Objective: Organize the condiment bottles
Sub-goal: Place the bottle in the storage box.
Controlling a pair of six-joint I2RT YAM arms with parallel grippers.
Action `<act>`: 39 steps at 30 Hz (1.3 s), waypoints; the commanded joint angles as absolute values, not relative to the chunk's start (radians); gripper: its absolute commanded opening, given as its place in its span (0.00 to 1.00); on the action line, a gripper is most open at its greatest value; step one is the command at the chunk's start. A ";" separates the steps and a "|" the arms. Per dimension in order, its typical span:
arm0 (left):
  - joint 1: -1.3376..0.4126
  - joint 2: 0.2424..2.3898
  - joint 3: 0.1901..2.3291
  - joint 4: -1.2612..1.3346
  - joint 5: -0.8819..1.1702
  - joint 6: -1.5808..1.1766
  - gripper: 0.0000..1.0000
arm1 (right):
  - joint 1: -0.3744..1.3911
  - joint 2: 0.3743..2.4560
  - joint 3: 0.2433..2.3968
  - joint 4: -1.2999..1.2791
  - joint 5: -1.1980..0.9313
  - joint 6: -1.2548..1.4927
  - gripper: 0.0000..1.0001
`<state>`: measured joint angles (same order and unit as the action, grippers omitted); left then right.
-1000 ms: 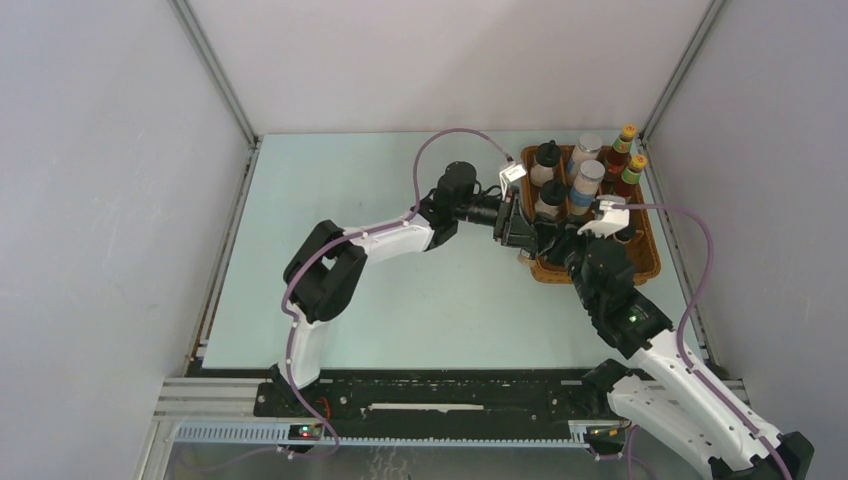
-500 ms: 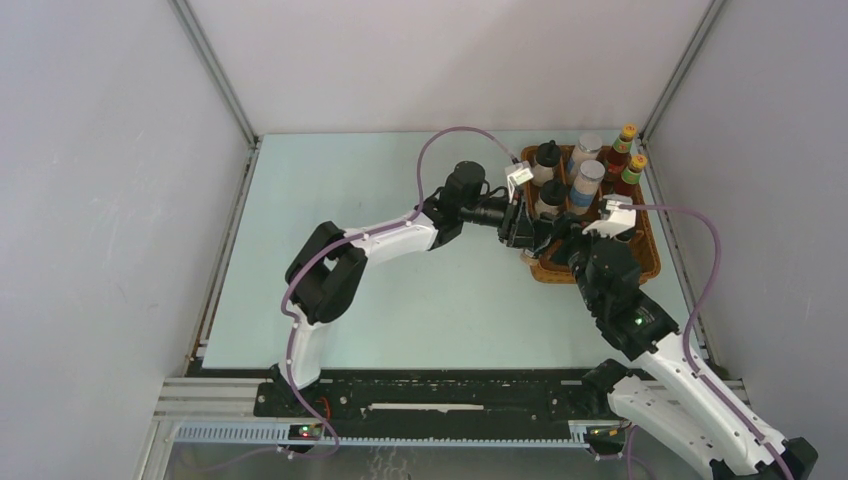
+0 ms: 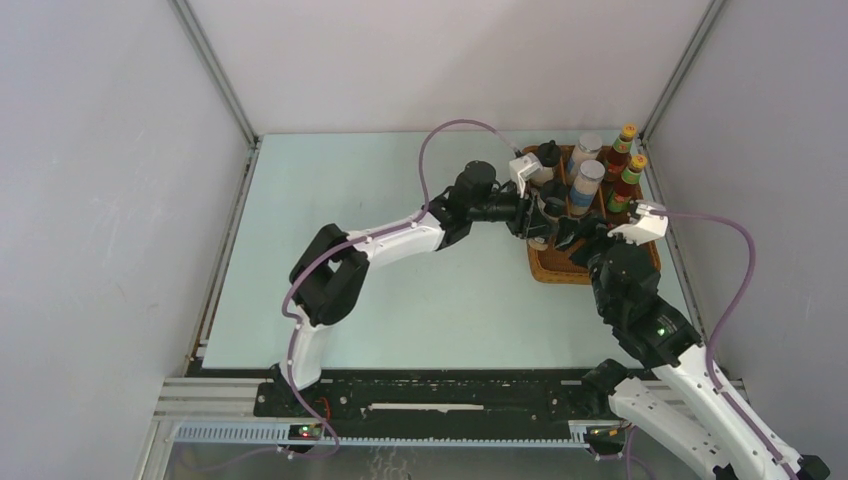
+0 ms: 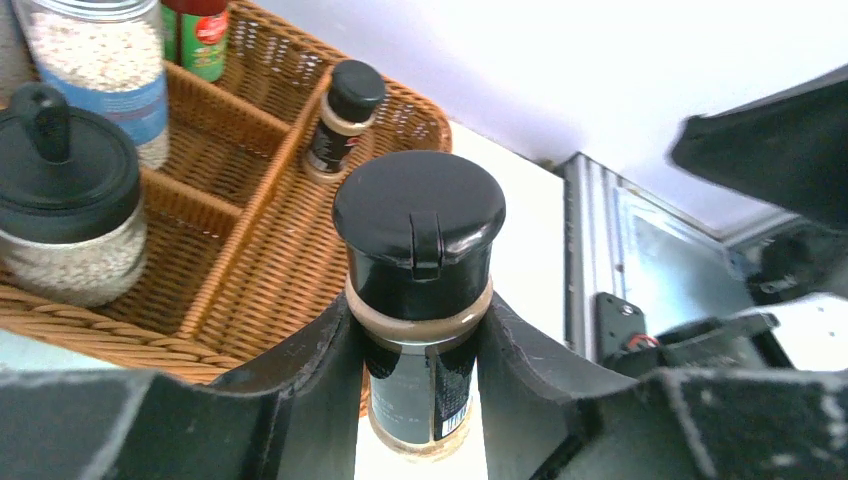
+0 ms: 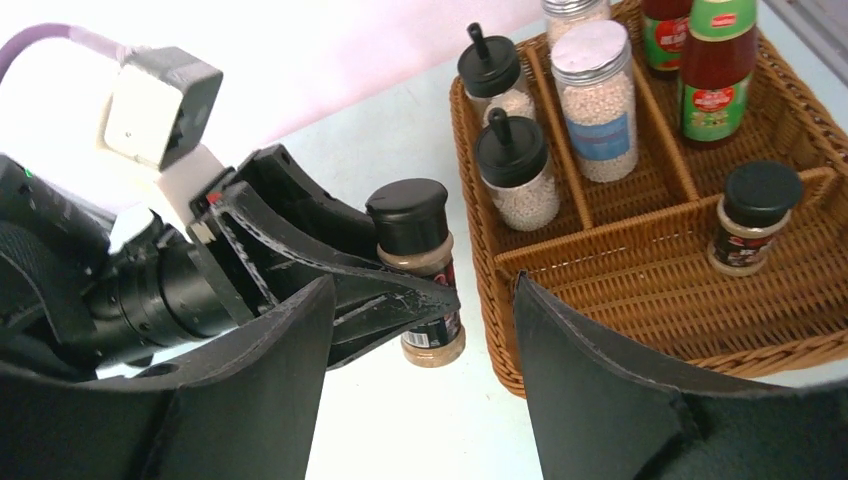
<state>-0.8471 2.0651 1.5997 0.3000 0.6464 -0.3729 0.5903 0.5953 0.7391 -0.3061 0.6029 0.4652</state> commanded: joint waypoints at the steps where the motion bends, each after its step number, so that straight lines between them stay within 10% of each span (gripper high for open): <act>1: -0.882 2.087 1.655 0.306 0.466 -0.294 0.00 | 0.600 0.617 0.816 -0.403 0.689 0.519 0.73; 20: -0.968 1.937 1.268 0.786 -0.010 -0.121 0.00 | 0.494 0.751 1.013 -0.625 0.603 0.746 0.54; 39: -1.065 1.884 1.139 0.995 -0.038 0.119 0.00 | 0.304 0.858 1.149 -0.768 0.266 0.839 0.60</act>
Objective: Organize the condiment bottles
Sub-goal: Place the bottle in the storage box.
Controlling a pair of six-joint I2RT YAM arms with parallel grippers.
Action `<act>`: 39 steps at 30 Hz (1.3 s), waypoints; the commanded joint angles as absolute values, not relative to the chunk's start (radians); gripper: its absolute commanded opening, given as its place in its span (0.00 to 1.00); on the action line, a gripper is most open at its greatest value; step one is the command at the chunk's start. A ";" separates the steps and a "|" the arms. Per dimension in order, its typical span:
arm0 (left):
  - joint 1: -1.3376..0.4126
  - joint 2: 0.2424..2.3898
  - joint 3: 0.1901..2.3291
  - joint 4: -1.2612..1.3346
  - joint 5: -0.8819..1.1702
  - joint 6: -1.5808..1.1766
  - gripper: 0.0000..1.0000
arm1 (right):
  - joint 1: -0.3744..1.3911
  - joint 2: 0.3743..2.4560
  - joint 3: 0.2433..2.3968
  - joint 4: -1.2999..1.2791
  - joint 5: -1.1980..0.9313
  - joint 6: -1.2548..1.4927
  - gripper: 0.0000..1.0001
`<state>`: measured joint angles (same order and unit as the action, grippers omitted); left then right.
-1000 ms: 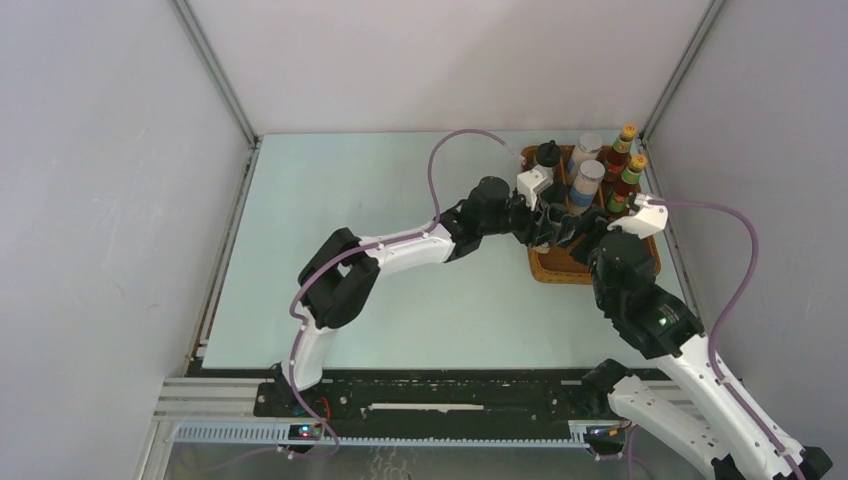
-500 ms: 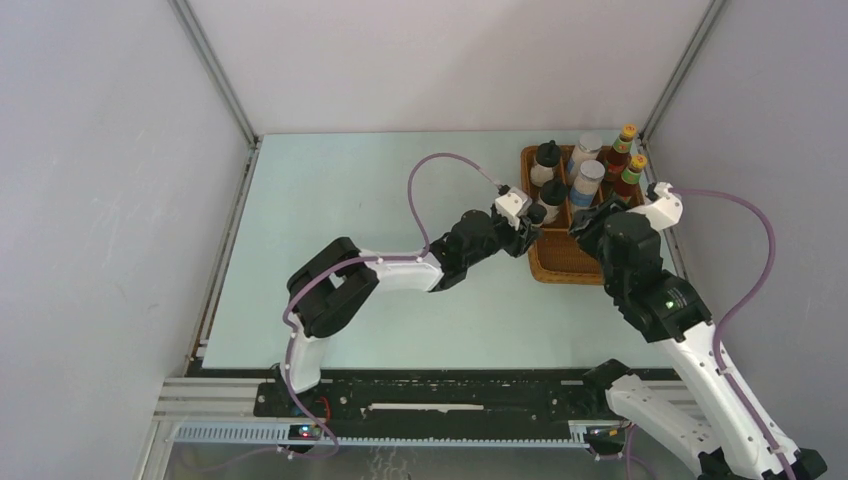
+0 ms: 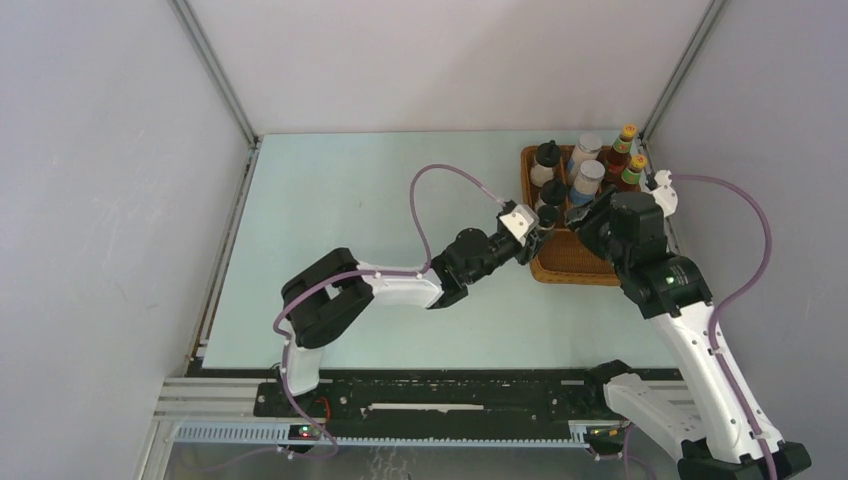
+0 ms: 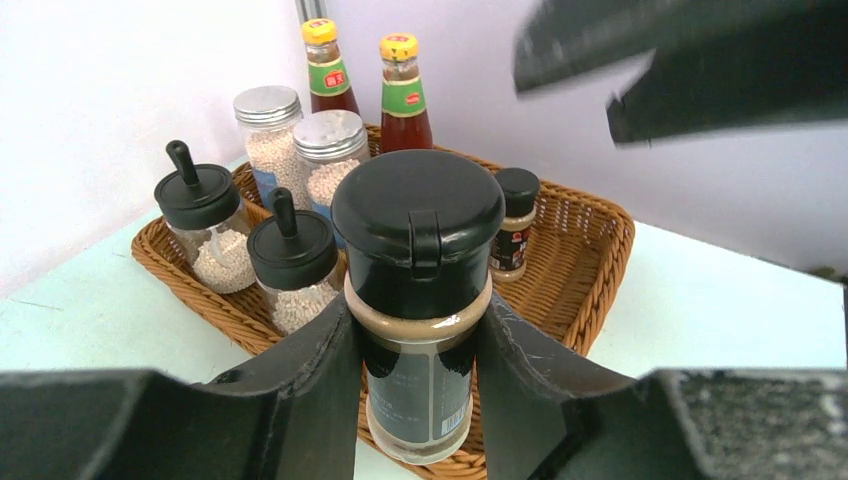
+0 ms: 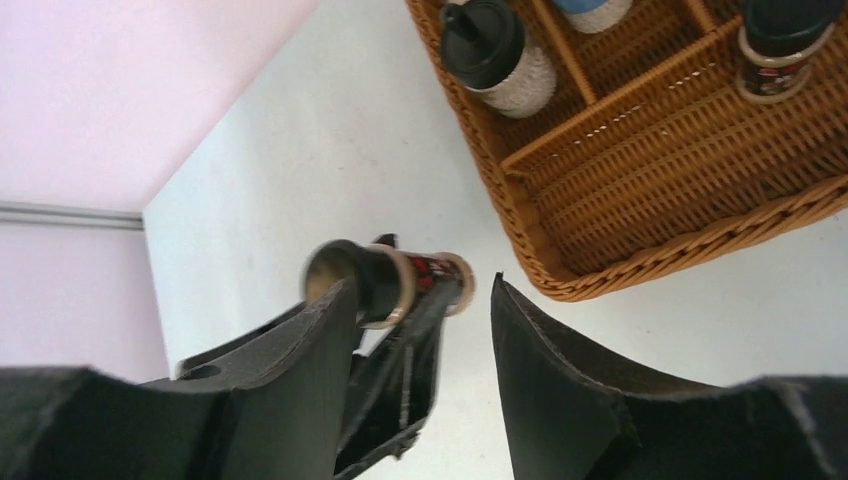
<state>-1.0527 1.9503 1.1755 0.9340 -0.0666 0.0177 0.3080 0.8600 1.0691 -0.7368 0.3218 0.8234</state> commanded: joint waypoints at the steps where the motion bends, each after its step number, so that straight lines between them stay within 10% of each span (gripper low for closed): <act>1: -1.067 1.883 1.134 0.990 -0.030 0.129 0.00 | 0.302 0.856 1.160 -0.774 0.258 0.838 0.61; 39: -1.124 1.879 1.149 0.901 0.007 0.483 0.00 | 0.323 0.924 1.190 -1.011 0.184 0.832 0.68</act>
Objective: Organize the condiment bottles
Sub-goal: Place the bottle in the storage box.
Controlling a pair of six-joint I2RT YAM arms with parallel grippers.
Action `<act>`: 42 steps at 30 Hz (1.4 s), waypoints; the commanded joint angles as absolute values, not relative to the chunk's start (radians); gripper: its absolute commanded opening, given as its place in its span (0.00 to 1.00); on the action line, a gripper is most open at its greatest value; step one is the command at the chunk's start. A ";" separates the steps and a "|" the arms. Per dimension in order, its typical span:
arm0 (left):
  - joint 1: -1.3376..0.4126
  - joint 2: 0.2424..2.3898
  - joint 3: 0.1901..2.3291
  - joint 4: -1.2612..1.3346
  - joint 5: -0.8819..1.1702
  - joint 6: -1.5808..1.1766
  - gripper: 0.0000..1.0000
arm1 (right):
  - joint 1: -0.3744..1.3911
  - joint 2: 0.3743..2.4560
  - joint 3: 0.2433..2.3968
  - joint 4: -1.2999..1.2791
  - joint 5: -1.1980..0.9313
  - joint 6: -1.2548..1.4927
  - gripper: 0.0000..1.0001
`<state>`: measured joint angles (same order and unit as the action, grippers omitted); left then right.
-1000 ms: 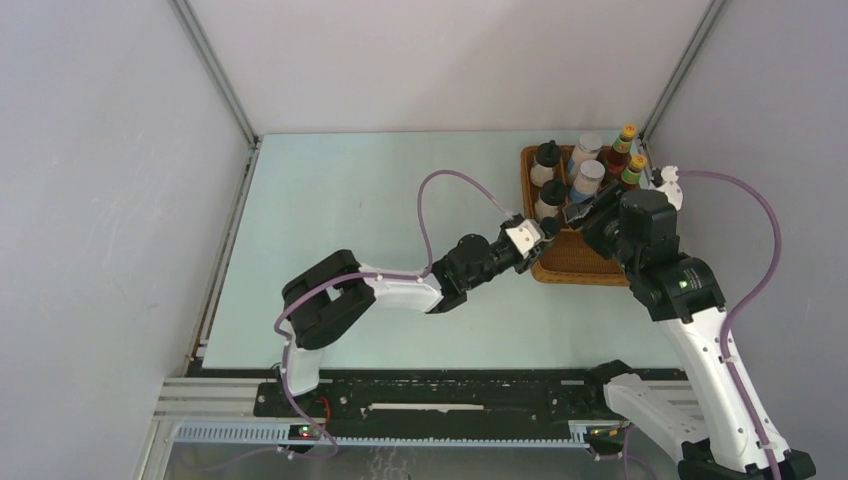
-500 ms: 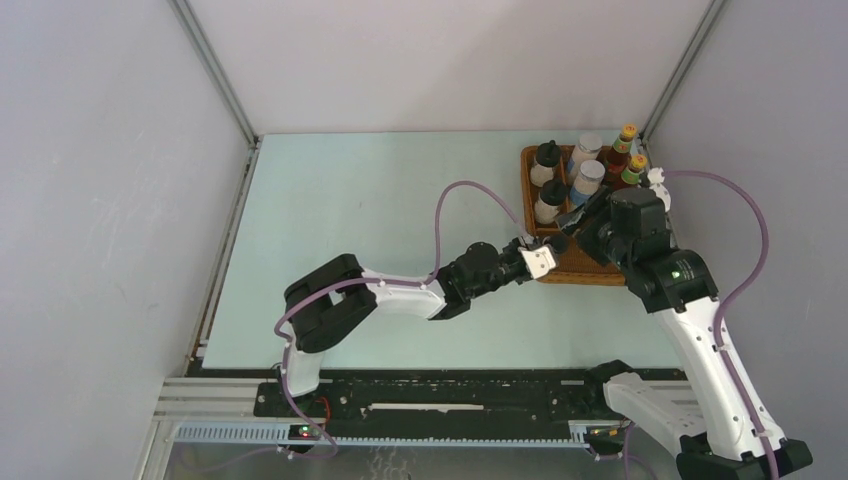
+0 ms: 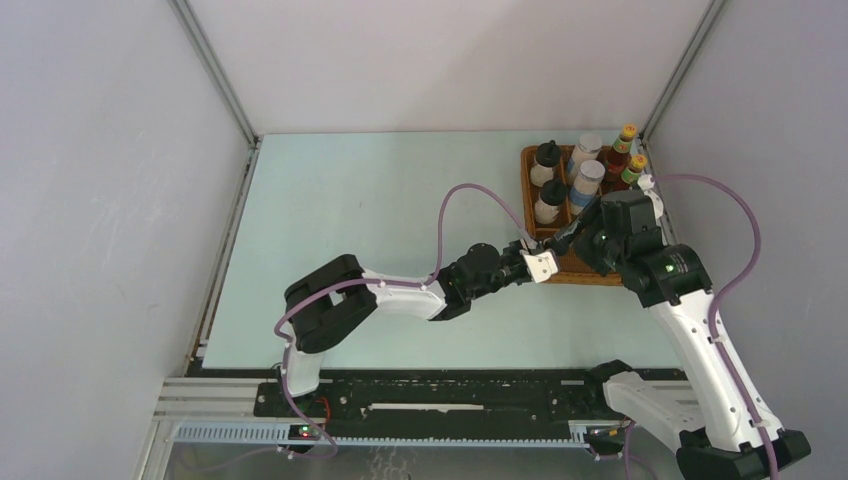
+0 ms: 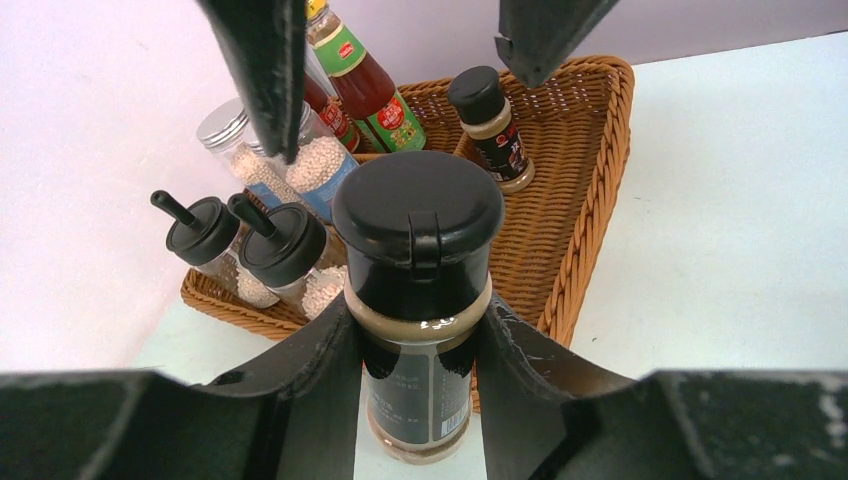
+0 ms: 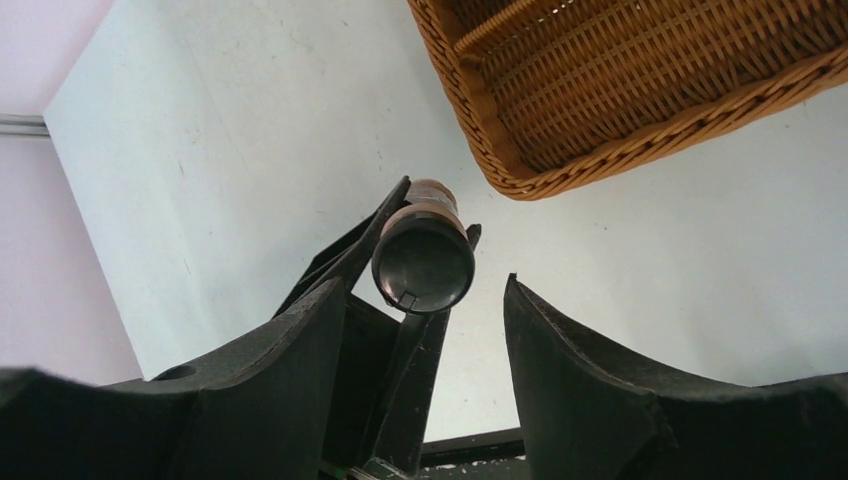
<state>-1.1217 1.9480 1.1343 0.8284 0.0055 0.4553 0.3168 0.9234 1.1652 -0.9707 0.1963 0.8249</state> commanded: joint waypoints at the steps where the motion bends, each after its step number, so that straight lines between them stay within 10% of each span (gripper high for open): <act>1: -1.124 1.879 1.148 0.904 0.007 0.483 0.00 | 0.322 0.924 1.190 -1.013 0.184 0.833 0.68; 42: -1.135 1.856 1.105 0.943 0.017 0.494 0.00 | 0.340 0.967 1.117 -0.920 0.178 0.852 0.55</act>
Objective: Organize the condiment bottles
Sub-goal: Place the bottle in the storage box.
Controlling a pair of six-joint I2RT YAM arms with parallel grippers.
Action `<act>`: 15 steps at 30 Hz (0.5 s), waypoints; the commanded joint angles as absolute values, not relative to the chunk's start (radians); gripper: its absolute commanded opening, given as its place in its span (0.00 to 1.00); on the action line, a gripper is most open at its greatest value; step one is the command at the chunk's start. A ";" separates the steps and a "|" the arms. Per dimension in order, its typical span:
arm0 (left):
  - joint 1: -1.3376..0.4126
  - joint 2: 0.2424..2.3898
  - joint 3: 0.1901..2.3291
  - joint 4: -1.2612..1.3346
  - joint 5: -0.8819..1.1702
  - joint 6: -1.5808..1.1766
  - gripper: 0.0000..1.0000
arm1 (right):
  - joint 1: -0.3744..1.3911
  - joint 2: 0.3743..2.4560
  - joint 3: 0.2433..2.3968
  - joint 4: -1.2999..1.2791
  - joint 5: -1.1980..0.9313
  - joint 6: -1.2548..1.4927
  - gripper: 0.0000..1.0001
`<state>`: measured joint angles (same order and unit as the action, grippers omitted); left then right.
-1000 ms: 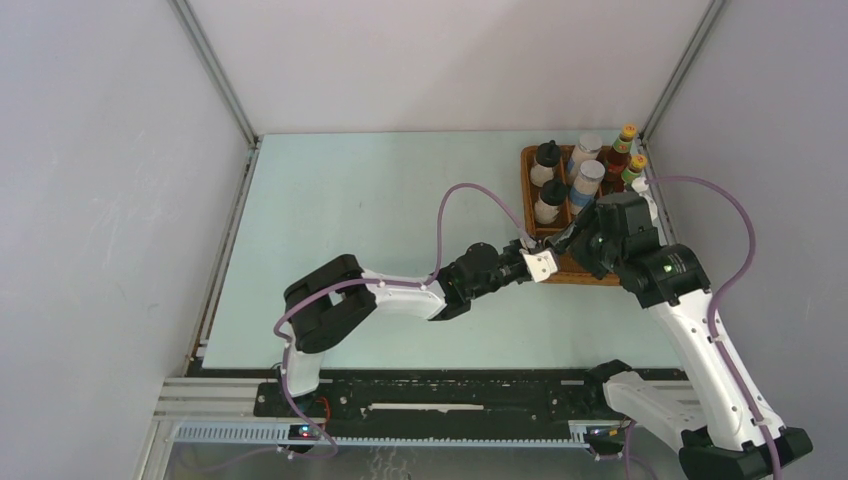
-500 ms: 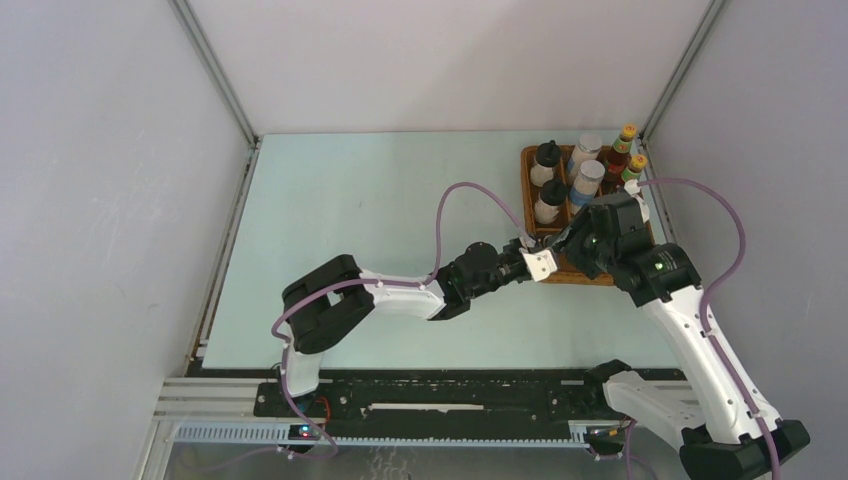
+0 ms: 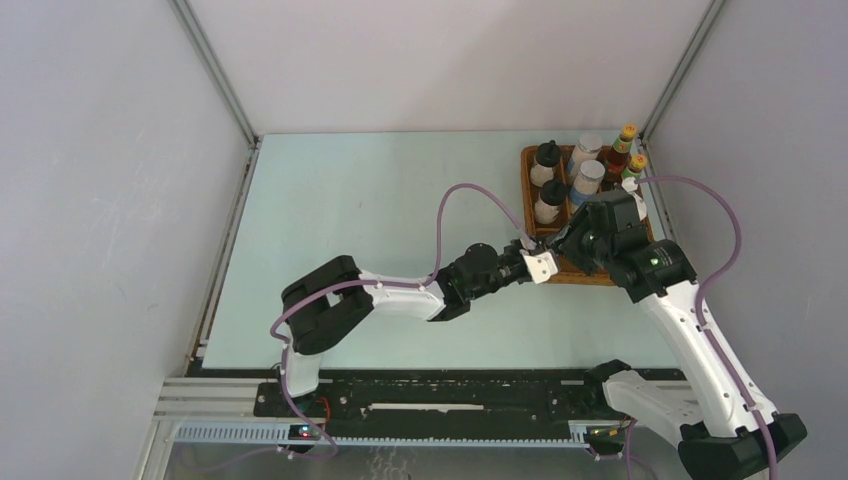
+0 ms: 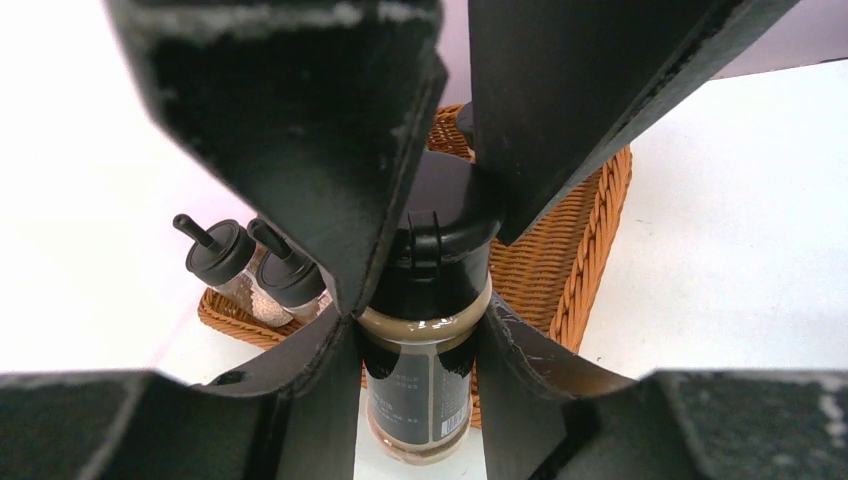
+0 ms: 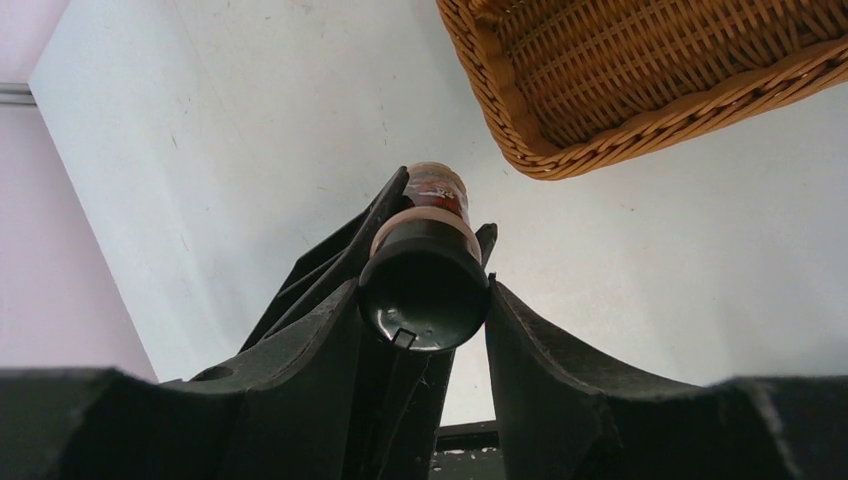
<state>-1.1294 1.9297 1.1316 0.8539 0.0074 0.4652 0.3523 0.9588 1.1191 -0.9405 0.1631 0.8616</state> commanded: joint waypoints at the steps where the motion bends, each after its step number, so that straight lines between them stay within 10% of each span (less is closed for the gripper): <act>1: -1.135 1.855 1.105 0.943 0.017 0.494 0.00 | 0.338 0.969 1.117 -0.918 0.177 0.851 0.55; 15: -1.135 1.860 1.098 0.954 0.014 0.497 0.00 | 0.308 0.976 1.115 -0.899 0.155 0.830 0.39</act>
<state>-1.1301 1.9293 1.1252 0.8612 0.0067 0.4717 0.3214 0.9707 1.1191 -0.9356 0.1307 0.8497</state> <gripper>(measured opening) 0.446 0.519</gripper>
